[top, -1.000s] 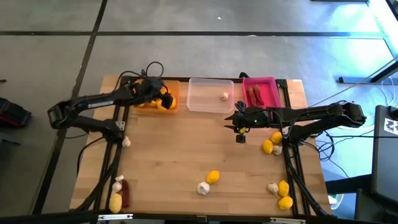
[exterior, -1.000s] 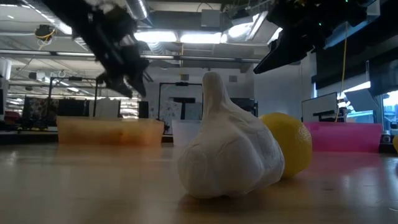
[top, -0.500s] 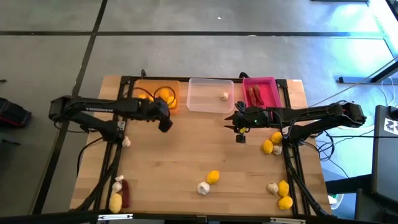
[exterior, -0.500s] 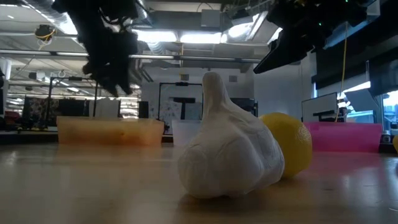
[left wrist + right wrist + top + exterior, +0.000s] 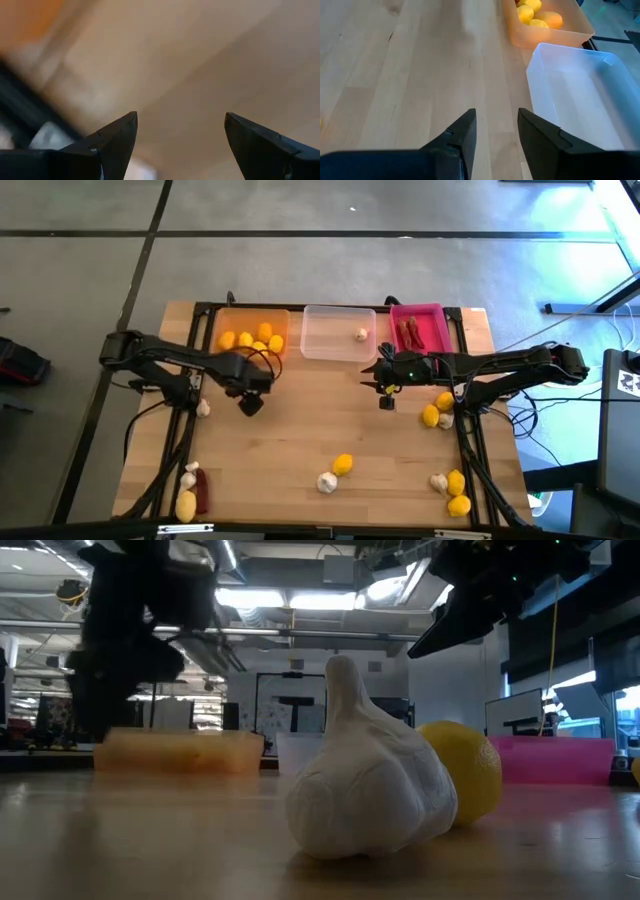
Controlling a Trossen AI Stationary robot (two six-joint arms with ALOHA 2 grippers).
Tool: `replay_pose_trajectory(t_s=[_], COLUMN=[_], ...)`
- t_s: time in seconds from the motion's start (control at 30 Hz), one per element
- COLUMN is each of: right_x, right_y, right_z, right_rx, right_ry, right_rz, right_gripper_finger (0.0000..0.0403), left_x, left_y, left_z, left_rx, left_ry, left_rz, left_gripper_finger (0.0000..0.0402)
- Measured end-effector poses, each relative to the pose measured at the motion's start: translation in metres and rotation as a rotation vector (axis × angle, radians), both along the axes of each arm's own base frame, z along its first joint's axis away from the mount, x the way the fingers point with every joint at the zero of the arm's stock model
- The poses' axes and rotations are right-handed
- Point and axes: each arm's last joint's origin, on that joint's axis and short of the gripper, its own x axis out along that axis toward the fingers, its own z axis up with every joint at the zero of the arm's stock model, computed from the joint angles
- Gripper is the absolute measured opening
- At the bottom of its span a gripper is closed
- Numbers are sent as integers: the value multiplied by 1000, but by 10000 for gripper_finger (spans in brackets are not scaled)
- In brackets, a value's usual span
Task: Sort produce into baskets
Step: Put the white garlic into the transparent bin
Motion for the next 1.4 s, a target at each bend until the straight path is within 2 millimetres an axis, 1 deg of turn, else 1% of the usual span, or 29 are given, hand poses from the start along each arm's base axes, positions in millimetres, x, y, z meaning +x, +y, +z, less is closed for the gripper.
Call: replay_pose_trajectory(t_s=[0.17,0.37,0.57,0.83,1.0,1.17,1.3,1.4], right_x=[0,0,0,0,3,7,11,12], right_y=[0,0,0,0,0,0,0,0], right_z=[0,0,0,-1,-4,-13,-20,-20], right_rx=[1,1,4,5,5,6,6,3], right_ry=[0,1,5,7,19,61,88,90], right_rz=[-1,-1,-3,-3,-3,-3,-3,-1], right_gripper_finger=[138,138,138,138,138,138,138,138], left_x=[-10,-12,-10,-7,-8,-10,-11,-12], left_y=[-3,-5,-10,-12,-12,-15,-17,-19], left_z=[-6,-16,-31,-49,-64,-76,-83,-84], left_rx=[-35,-106,-185,-263,-284,-306,-317,-334], left_ry=[211,373,460,546,610,681,706,700], left_rz=[40,55,0,-59,-84,-125,-160,-206], left_gripper_finger=[294,294,294,291,266,234,208,184])
